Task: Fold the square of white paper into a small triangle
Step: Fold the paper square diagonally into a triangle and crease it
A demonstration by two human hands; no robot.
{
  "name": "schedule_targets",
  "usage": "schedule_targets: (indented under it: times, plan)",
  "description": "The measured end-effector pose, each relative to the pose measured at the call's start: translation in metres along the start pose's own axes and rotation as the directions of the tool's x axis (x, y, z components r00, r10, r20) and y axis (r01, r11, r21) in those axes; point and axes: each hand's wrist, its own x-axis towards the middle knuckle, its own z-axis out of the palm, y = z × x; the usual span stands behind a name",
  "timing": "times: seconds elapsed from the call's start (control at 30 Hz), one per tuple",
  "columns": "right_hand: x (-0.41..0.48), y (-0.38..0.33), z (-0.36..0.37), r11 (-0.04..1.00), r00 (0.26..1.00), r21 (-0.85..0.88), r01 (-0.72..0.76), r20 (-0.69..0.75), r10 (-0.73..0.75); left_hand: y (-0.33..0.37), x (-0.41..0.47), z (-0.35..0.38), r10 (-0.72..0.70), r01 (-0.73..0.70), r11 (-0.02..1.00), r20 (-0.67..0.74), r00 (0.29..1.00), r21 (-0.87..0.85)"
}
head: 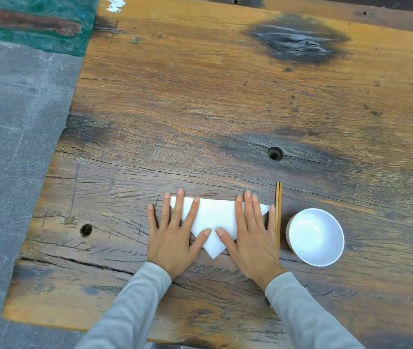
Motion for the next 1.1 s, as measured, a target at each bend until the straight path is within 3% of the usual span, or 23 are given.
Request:
schedule_targets:
  times: [0.4, 0.53, 0.67, 0.97, 1.1]
  plan:
    - [0.002, 0.002, -0.006, 0.999, 0.999, -0.017, -0.03, -0.028, 0.029, -0.013, -0.001, -0.001, -0.075, 0.075, 0.996, -0.002, 0.997, -0.055]
    - [0.0, -0.025, -0.009, 0.994, 0.994, 0.047, 0.102, -0.044, -0.099, -0.006, 0.0, -0.003, 0.036, -0.039, 0.998, -0.072, 0.997, -0.046]
    - [-0.003, -0.05, -0.001, 0.984, 0.987, 0.095, 0.154, 0.03, -0.158, 0.004, -0.002, 0.003, 0.092, -0.092, 0.996, -0.027, 0.995, -0.014]
    - [0.0, -0.002, 0.003, 0.995, 0.996, 0.04, -0.087, 0.007, 0.087, -0.025, -0.001, 0.013, 0.019, -0.018, 0.999, -0.024, 1.0, 0.027]
    - [0.001, 0.001, -0.001, 0.995, 0.996, 0.031, -0.093, 0.013, 0.093, -0.027, -0.001, 0.014, 0.006, -0.005, 1.0, -0.047, 0.999, 0.016]
